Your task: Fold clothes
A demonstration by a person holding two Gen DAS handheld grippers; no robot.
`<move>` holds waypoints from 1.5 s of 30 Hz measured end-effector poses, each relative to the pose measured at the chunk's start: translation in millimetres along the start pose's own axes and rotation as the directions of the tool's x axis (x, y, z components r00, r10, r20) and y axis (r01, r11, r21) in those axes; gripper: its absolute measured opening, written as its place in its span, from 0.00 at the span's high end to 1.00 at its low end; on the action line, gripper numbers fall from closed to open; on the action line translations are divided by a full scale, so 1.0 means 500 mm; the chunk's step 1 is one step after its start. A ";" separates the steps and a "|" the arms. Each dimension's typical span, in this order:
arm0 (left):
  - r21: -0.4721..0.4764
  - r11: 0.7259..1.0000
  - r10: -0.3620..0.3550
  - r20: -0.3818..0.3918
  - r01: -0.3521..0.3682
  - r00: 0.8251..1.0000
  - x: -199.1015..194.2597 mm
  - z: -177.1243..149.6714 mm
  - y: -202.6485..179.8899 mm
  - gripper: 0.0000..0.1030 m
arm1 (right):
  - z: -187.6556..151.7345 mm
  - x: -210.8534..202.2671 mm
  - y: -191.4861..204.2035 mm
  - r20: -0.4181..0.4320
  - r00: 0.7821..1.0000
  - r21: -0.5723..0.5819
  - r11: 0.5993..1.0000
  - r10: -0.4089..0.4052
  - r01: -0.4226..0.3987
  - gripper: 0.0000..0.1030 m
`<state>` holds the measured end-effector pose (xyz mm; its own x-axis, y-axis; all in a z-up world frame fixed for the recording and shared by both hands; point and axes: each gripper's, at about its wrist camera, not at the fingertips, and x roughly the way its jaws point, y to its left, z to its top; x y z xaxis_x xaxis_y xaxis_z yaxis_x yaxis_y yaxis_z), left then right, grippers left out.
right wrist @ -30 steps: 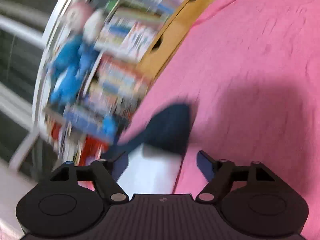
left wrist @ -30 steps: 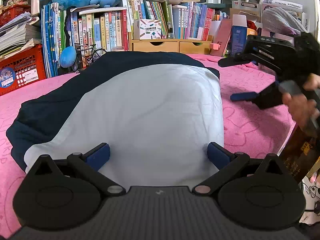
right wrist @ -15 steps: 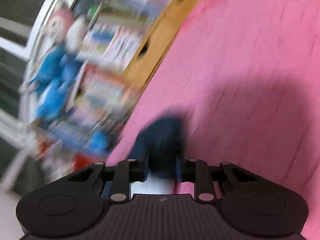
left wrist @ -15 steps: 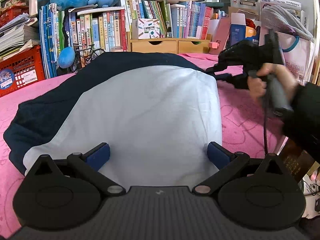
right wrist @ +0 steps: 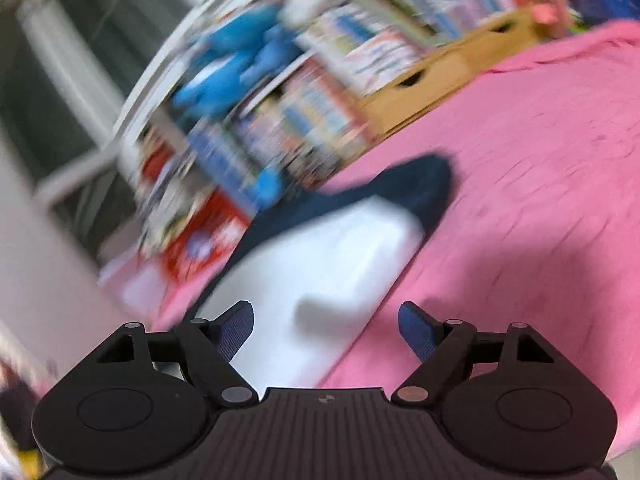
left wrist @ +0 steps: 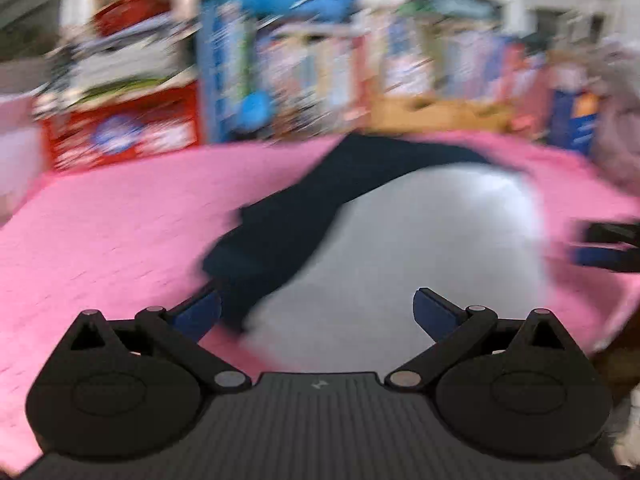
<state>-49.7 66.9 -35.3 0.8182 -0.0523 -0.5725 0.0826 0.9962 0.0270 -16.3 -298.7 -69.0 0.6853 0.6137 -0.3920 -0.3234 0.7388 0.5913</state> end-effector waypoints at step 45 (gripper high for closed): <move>-0.637 0.499 -0.750 0.022 0.588 0.661 0.075 -0.084 -0.036 0.00 | -0.122 -0.049 -0.048 0.025 0.954 0.533 0.803 0.299 -0.265 0.72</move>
<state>-44.7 50.2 -91.7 0.4915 -0.7834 -0.3805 0.1597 0.5106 -0.8449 -65.0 -314.3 -116.4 0.5736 0.7992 -0.1799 -0.0936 0.2821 0.9548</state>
